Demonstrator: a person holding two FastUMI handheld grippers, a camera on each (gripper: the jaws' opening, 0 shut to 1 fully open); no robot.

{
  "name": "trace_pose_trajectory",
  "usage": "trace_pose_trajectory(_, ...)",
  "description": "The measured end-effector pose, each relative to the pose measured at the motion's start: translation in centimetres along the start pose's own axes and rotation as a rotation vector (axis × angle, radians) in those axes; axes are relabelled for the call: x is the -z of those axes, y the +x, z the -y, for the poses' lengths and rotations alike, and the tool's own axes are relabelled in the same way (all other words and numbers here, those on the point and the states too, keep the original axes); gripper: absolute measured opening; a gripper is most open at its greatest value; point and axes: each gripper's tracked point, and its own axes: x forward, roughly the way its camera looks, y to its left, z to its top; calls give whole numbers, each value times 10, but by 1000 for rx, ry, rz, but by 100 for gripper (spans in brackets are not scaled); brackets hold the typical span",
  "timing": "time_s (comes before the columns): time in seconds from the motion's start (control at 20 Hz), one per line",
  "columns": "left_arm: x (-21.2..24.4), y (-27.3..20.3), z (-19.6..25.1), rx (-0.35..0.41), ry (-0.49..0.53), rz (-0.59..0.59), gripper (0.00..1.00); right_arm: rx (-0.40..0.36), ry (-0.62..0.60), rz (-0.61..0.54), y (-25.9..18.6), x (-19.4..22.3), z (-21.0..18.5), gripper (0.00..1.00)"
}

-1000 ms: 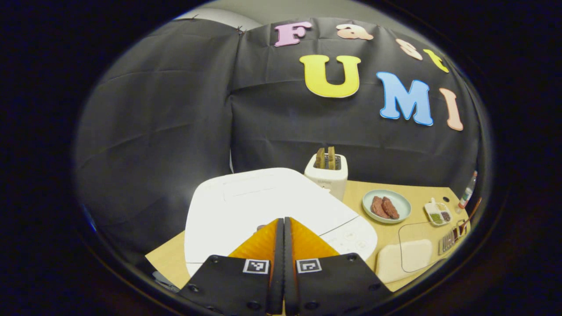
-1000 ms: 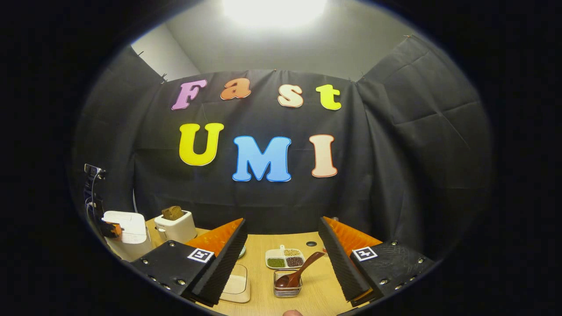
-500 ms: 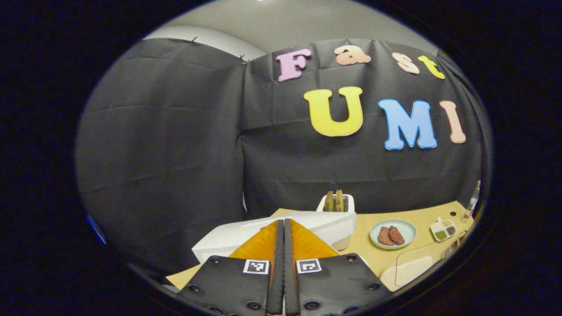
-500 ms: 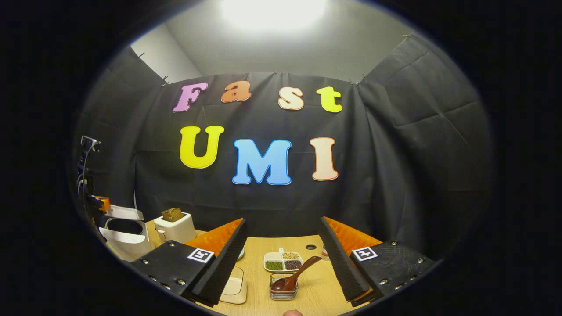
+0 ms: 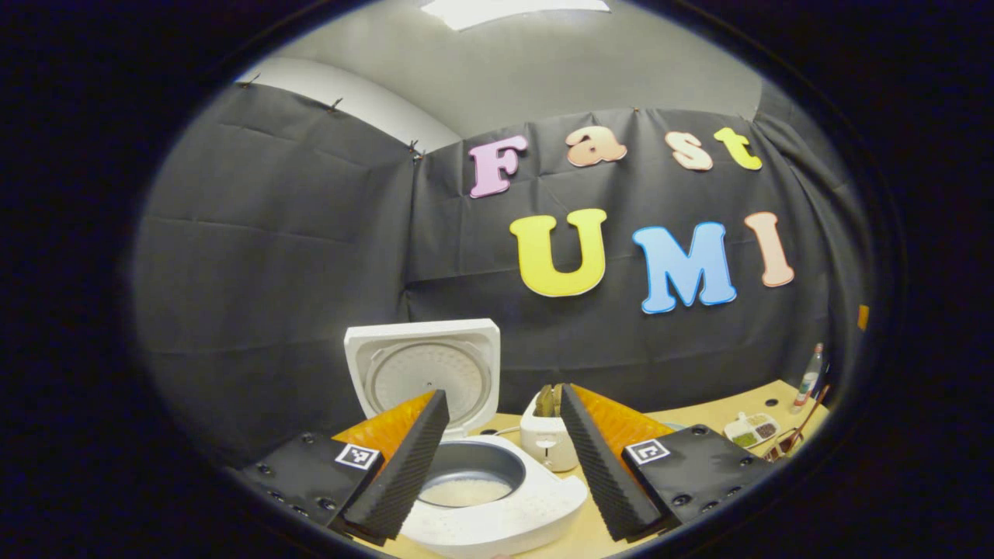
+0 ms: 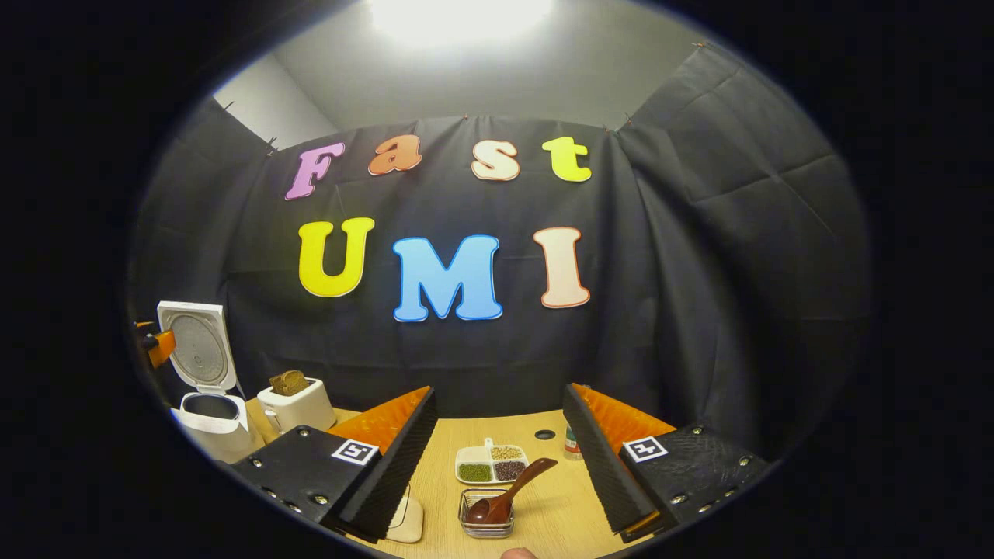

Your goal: Close the left gripper, press the button to open the rice cooker; take a wooden spoon from the chopstick holder with the right hand, scoop a spoonful of rice and pour it into the rice cooker, then put the wooden spoon back into the chopstick holder.

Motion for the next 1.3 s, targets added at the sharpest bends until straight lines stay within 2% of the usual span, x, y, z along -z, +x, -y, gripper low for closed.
trace_pose_trajectory(0.2, -4, -19, 10, 23, -7, -2, 100, -1, 16, -49, 29, 21, 11, 99)
trace_pose_trajectory(0.25, -4, -23, 8, 15, 0, 0, 92, 2, 20, -64, 37, 28, 14, 99)
trace_pose_trajectory(0.7, -2, -48, -8, -46, 18, -32, 92, 5, 109, -263, 85, 106, 33, 99)
trace_pose_trajectory(0.75, -1, -52, -11, -57, 25, -32, 100, 8, 110, -283, 89, 115, 35, 100)
trace_pose_trajectory(0.85, 0, -61, -17, -78, 39, -32, 98, 12, 111, -316, 96, 131, 39, 99)
trace_pose_trajectory(0.95, -2, -68, -19, -92, 44, -36, 100, 10, 121, -364, 102, 150, 41, 99)
trace_pose_trajectory(1.0, -2, -71, -20, -100, 45, -37, 98, 10, 132, -389, 105, 160, 42, 99)
trace_pose_trajectory(1.05, -3, -73, -21, -106, 46, -38, 92, 6, 146, -414, 107, 170, 41, 100)
trace_pose_trajectory(1.2, -4, -81, -24, -124, 48, -43, 92, -4, 187, -492, 112, 197, 40, 99)
trace_pose_trajectory(1.3, -2, -83, -24, -133, 54, -47, 92, -20, 212, -545, 113, 214, 36, 92)
